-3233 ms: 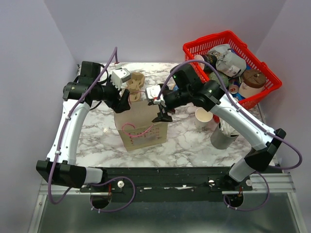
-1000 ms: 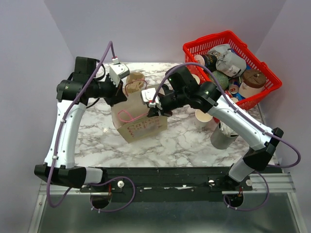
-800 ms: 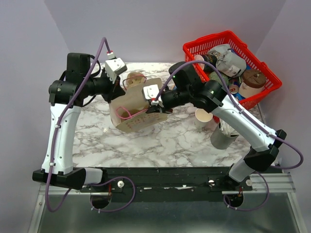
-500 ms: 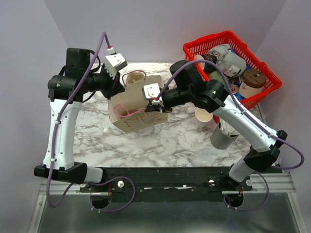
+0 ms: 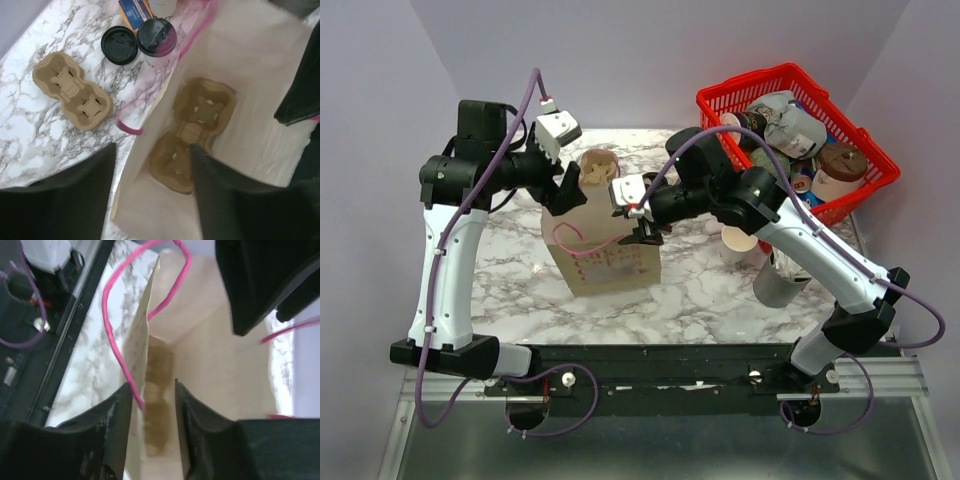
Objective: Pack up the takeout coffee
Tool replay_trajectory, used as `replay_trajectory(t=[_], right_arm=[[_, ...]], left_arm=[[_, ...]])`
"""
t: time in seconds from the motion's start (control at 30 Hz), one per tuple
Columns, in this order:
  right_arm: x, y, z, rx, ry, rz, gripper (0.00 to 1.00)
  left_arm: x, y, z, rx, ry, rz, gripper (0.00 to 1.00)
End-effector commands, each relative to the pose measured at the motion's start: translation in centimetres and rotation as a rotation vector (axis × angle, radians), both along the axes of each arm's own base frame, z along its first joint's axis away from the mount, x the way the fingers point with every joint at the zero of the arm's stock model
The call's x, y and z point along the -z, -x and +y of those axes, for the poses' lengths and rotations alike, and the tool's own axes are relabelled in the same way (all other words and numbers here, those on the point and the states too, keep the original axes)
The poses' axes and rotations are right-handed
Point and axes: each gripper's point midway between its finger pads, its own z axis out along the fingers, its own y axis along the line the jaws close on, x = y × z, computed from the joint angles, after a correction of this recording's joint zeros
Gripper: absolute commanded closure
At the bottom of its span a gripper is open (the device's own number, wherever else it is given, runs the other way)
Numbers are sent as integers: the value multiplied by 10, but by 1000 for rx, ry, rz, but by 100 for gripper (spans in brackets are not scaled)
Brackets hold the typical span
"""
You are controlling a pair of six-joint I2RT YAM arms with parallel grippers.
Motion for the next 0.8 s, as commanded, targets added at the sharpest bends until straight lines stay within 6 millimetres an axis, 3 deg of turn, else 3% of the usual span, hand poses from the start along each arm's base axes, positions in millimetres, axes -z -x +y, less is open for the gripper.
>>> replay_trajectory(t=[0.0, 0.07, 0.23, 0.33, 0.5, 0.6, 0.7, 0.77], right_arm=[[17, -4, 0, 33, 42, 9, 13], [13, -4, -2, 46, 33, 0, 0], [4, -6, -10, 67, 20, -46, 0], [0, -2, -15, 62, 13, -47, 0], [-18, 7, -28, 77, -26, -53, 0], [-19, 7, -36, 110, -22, -64, 0], [-14, 1, -46, 168, -11, -73, 0], [-13, -13, -55, 252, -23, -30, 0]], left_arm=[[22, -10, 10, -83, -24, 38, 1], [21, -12, 10, -93, -17, 15, 1], [17, -13, 10, -88, -16, -21, 1], [25, -11, 9, -80, -17, 2, 1], [49, 6, 0, 25, -13, 77, 1], [68, 16, -3, 94, -25, 113, 4], [83, 14, -4, 104, -34, 127, 8], [88, 5, -5, 104, -36, 111, 14]])
